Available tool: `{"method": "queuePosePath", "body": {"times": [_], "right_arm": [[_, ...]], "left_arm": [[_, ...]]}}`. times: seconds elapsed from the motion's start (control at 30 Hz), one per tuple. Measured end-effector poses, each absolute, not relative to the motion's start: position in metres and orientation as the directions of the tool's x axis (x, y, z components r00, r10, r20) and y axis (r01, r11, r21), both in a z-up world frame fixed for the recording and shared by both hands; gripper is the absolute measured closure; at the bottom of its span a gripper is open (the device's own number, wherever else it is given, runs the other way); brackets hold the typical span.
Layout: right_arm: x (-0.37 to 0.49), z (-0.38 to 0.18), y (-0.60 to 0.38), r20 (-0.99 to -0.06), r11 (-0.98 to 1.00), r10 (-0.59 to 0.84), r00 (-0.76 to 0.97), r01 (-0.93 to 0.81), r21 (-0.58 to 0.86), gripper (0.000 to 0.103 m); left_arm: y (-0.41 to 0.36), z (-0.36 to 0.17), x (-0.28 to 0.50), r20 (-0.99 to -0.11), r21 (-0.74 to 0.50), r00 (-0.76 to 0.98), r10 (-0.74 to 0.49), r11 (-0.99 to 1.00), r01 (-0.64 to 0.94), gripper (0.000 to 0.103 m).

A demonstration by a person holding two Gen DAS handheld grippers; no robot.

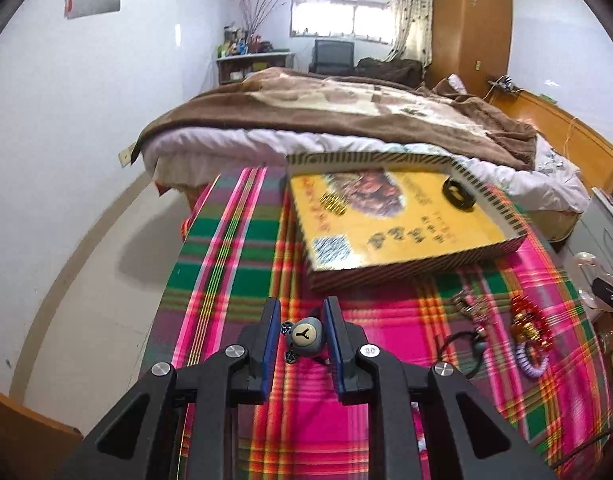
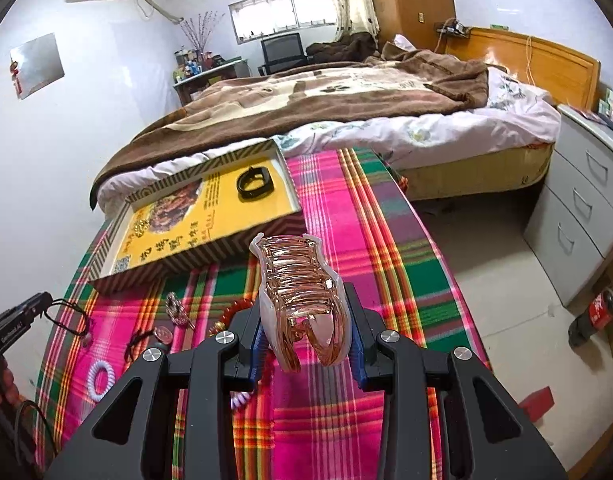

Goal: Organize jewelry
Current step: 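Lift the claw clip with the right gripper while the left gripper grasps the black bead bracelet, then carry both items over the yellow tray and open both grippers to release them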

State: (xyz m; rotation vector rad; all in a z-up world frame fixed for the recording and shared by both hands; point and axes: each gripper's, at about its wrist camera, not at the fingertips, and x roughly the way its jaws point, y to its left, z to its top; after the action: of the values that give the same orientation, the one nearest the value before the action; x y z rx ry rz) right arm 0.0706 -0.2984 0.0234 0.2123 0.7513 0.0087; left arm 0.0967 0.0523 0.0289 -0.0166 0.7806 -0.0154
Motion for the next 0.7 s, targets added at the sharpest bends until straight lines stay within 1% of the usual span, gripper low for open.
{"method": "queuePosePath", "body": {"times": [0.3, 0.5, 0.7], "right_arm": [[0.085, 0.042, -0.291, -0.649, 0.983, 0.092, 0.755, 0.036, 0.181, 0.069], [0.102, 0.052, -0.281, -0.64, 0.985, 0.113, 0.76, -0.003, 0.171, 0.069], [0.134, 0.054, -0.27, -0.655, 0.985, 0.152, 0.74, -0.055, 0.166, 0.069]], "left_arm": [[0.039, 0.061, 0.108, -0.65, -0.031, 0.758, -0.063, 0.998, 0.057, 0.081], [0.033, 0.079, 0.127, -0.622, -0.077, 0.771, -0.139, 0.99, 0.117, 0.081], [0.024, 0.086, 0.16, -0.613, -0.124, 0.762, -0.209, 0.978, 0.168, 0.081]]}}
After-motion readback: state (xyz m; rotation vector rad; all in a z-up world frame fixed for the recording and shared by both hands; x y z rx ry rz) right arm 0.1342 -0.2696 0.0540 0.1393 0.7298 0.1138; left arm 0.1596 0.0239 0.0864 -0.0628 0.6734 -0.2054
